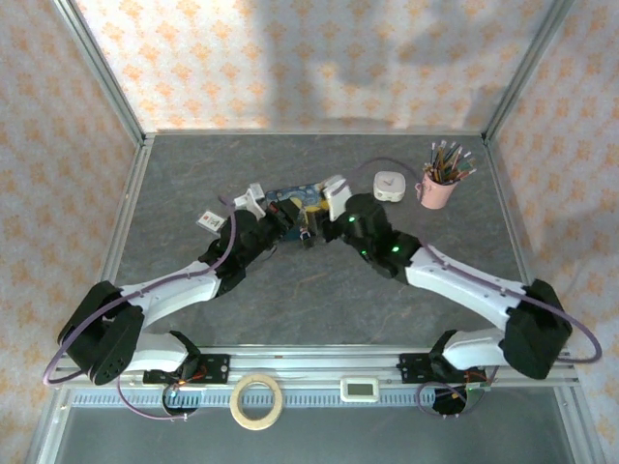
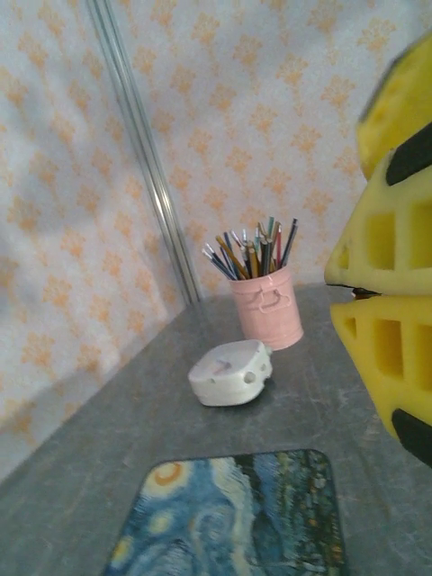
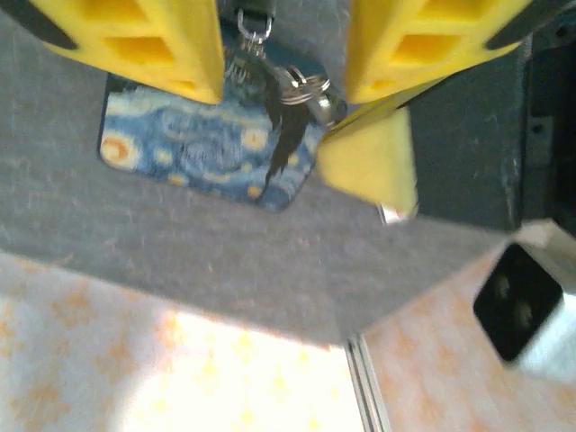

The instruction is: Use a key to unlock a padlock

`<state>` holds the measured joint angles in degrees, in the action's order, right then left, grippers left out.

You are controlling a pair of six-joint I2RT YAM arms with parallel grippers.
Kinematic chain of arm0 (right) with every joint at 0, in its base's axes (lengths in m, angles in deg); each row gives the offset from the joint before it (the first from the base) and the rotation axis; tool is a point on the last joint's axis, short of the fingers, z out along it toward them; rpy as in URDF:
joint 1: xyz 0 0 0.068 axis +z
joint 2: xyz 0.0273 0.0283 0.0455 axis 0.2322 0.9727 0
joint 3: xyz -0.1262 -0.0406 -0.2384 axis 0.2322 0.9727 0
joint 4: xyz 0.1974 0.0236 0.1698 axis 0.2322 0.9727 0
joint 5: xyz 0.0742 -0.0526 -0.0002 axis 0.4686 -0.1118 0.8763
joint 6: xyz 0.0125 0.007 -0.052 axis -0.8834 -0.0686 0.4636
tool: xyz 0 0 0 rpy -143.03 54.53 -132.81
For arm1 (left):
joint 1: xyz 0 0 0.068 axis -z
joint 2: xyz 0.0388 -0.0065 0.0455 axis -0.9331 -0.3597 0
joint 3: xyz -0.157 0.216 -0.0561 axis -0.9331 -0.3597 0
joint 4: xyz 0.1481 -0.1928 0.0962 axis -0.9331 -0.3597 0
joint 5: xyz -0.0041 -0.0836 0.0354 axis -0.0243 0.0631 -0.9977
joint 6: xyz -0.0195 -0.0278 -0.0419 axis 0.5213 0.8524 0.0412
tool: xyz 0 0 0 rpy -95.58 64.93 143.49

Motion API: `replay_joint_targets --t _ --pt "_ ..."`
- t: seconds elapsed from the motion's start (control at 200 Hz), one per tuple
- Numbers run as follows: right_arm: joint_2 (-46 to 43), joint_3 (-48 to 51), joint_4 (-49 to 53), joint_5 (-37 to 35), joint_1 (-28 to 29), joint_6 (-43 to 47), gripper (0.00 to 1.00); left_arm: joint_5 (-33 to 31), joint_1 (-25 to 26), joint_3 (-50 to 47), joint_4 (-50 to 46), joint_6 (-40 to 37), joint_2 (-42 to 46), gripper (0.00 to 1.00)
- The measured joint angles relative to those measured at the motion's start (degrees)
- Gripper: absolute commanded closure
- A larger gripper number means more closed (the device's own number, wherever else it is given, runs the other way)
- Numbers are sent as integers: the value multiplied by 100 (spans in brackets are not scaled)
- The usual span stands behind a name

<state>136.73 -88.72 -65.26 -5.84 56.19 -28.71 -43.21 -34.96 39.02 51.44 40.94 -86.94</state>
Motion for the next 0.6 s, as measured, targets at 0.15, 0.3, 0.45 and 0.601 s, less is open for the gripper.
replay_joint_targets --t 0.15,0.3,0.45,0.601 --pt "-225 0 -348 1008 -669 -848 48 234 -35 -2 358 -688 151 100" --pt "-55 223 -988 2144 -949 -1803 51 592 -35 -175 960 -1344 367 100" --pt "275 647 -1991 3082 -1091 -2844 52 890 -35 -354 1401 -1790 542 100" --pt "522 981 -3008 3716 -1095 -3742 51 1029 -35 -538 1714 -1971 619 100"
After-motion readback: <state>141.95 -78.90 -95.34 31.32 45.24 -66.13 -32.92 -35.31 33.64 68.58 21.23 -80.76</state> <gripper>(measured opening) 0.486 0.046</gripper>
